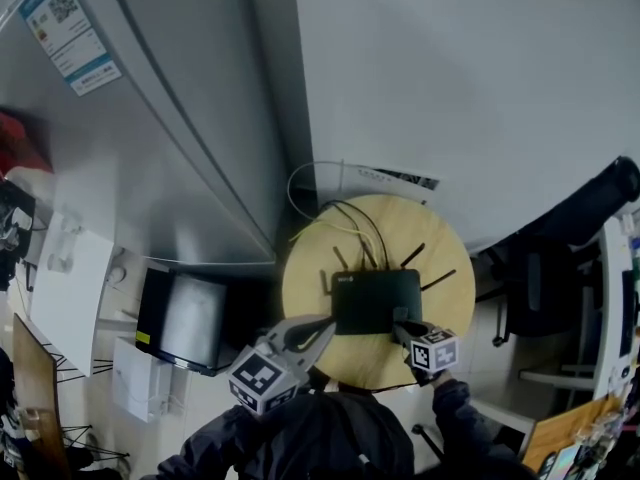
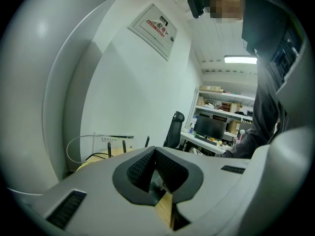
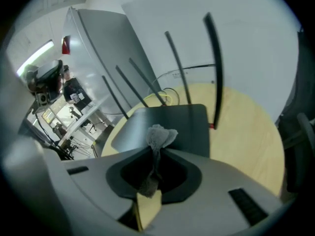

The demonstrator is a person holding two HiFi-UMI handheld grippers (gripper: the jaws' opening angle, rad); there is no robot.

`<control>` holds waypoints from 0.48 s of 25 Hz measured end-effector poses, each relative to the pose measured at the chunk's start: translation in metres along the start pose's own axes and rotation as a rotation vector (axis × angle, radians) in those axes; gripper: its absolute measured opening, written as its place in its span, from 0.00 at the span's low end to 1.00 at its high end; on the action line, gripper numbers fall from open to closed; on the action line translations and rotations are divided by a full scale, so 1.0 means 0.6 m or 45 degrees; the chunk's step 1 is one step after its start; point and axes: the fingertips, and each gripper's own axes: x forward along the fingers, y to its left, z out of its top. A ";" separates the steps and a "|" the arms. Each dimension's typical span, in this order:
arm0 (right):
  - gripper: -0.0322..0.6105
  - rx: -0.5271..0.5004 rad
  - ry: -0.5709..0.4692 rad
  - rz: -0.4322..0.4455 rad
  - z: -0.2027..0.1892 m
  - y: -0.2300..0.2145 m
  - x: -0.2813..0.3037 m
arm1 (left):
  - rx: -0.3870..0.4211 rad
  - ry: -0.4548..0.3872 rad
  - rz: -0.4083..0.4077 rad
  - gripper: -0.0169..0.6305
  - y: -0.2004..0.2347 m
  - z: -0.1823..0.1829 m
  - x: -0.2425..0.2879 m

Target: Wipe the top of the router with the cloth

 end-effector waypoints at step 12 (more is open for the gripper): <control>0.16 -0.206 0.188 0.320 -0.077 0.270 0.139 | 0.006 -0.011 0.044 0.01 0.006 0.000 -0.015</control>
